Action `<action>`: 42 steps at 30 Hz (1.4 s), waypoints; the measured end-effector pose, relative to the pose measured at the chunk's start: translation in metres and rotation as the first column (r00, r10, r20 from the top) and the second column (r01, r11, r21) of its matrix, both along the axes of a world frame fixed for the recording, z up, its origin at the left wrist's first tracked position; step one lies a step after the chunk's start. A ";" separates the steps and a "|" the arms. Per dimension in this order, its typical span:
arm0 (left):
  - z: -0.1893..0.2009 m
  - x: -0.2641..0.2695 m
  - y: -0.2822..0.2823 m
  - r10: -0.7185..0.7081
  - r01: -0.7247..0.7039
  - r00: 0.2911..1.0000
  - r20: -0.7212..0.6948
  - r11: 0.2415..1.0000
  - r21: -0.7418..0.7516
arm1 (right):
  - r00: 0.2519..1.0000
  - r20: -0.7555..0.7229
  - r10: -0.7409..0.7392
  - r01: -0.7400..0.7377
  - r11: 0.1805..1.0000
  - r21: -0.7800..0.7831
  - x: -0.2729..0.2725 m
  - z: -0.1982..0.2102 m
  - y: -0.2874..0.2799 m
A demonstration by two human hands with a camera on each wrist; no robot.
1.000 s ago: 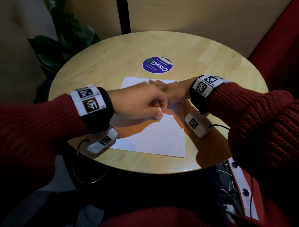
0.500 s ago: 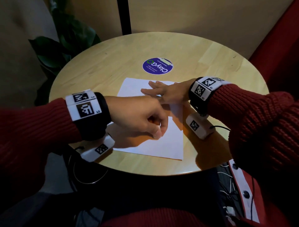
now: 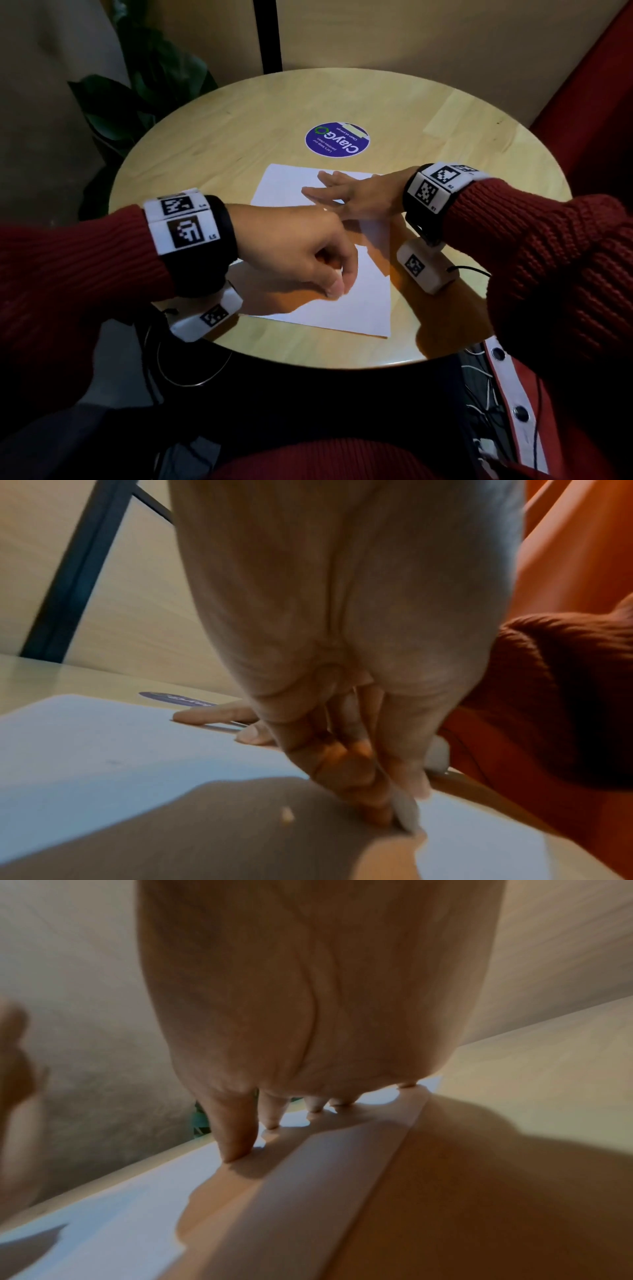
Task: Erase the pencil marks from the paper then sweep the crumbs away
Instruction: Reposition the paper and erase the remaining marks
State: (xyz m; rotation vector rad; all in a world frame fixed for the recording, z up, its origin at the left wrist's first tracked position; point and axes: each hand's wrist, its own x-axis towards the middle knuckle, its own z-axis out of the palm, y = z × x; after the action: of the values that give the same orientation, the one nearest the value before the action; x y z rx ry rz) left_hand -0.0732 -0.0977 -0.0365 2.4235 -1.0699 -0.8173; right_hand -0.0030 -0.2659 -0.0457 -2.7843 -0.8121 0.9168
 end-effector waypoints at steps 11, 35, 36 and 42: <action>-0.005 0.091 0.036 0.345 -0.329 0.925 0.162 0.937 -0.117 | 0.995 0.078 -0.058 0.061 0.998 -0.031 0.001 -0.013 0.000; -0.015 0.117 0.034 0.315 -0.313 0.941 0.123 0.949 -0.033 | 0.986 0.130 -0.104 0.111 0.992 -0.055 -0.008 -0.023 0.007; -0.011 0.125 0.041 0.335 -0.348 0.913 0.231 0.937 0.020 | 0.985 0.136 -0.110 0.119 0.991 -0.060 -0.008 -0.024 0.007; -0.005 0.113 0.027 0.240 -0.242 0.965 0.109 0.970 0.005 | 0.987 0.118 -0.108 0.113 0.993 -0.037 -0.008 -0.022 0.007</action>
State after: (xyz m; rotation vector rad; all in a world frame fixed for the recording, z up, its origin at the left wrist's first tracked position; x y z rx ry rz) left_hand 0.0400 -0.0709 -0.0416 2.5732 -0.7832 -0.6250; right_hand -0.0110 -0.2586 -0.0676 -2.9099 -0.6513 0.7699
